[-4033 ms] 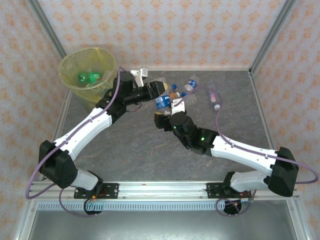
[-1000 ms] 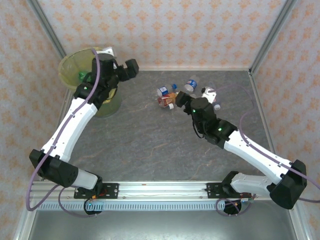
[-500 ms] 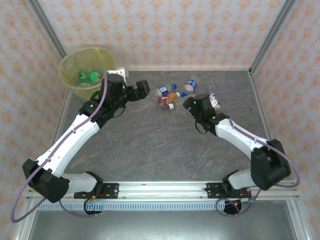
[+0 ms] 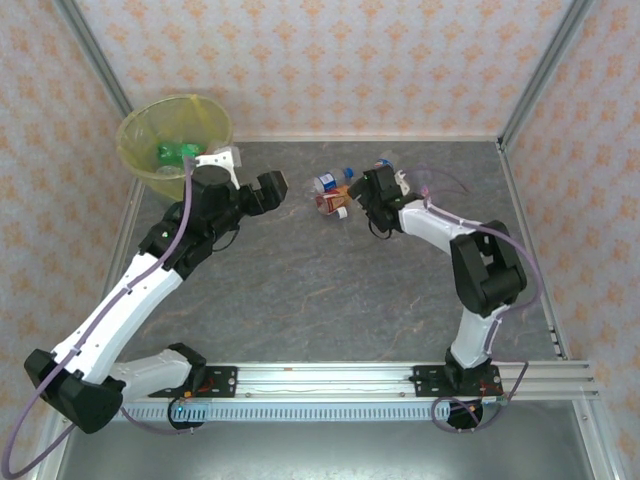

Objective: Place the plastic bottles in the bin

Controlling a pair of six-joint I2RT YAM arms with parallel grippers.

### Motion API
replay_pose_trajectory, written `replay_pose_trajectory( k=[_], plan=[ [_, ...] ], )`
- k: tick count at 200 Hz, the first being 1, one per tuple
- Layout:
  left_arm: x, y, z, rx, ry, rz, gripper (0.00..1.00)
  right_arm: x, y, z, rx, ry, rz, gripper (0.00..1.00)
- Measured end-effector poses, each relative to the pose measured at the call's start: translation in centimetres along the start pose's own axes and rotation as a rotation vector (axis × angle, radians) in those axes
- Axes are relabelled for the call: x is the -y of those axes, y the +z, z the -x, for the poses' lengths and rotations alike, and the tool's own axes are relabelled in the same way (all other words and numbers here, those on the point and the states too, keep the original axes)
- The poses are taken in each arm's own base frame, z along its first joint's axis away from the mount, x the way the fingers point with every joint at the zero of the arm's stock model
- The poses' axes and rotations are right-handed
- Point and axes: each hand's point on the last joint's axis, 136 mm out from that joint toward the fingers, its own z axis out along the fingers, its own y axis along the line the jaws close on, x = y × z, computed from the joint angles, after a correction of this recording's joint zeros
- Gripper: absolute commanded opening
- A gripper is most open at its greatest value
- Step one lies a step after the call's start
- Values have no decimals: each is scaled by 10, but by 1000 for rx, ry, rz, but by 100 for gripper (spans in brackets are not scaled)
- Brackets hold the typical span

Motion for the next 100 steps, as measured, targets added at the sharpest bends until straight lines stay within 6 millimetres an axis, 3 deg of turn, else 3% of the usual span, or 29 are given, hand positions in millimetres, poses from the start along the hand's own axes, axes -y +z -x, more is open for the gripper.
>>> replay_pose_trajectory(
  k=[48,100],
  plan=[
    [-6,-7,3,24,-1,20,99,12,25,-8,-32,1,-68,89],
    [-8,-8,4,32,0,34,99,26,27,-12,-39,-9,-110,86]
  ],
)
